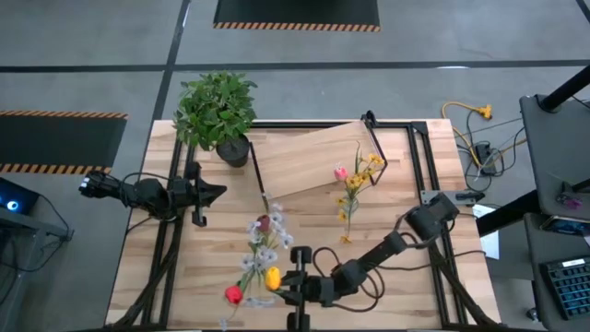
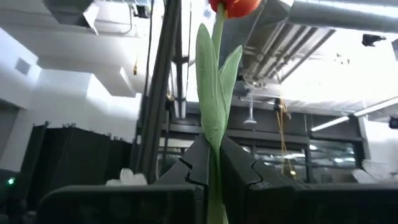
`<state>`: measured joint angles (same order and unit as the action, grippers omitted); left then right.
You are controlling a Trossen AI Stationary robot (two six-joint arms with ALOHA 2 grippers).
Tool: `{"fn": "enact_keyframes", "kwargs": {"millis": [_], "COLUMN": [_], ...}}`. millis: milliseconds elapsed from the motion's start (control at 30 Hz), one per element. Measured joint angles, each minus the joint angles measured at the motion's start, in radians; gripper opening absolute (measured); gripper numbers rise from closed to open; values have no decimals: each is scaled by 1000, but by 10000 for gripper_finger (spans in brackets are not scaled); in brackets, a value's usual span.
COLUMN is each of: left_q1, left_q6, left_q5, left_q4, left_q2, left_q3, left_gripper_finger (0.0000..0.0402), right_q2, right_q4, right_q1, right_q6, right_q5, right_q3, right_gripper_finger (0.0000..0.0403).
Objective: Pick and place flowers into a vace then onto a shelf
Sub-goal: Put the yellow and red flower into the bottom transparent vase
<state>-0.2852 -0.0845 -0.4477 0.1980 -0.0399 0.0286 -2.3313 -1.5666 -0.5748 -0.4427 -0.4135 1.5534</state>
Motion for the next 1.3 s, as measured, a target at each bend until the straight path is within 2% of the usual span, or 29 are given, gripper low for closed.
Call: {"fn": "enact_keyframes", "kwargs": {"millis": [233, 400, 533, 733, 833, 1300], "left_q1": [0, 0, 0, 0, 0, 0], "left_q6": [0, 0, 0, 0, 0, 0], "left_q5": [0, 0, 0, 0, 0, 0], "left_q4": [-3, -1, 0, 1, 0, 0], "left_q2": [-1, -1, 0, 0, 0, 0], "left_q3": [-14, -16, -16, -16, -17, -17], "left_gripper_finger": [0, 0, 0, 0, 0, 0], "right_q2": [-26, -23, -20, -23, -24, -25], "right_q4": [-2, -2, -3, 6, 21, 50], "right_q1": [30, 64, 93, 138, 152, 177], "right_q6": [-20, 2, 10, 99, 142, 193], "right_q5": [34, 129, 142, 232, 242, 361], "right_q3": [39, 45, 46, 46, 46, 58], "right_gripper_finger": [13, 13, 13, 13, 13, 13]}}
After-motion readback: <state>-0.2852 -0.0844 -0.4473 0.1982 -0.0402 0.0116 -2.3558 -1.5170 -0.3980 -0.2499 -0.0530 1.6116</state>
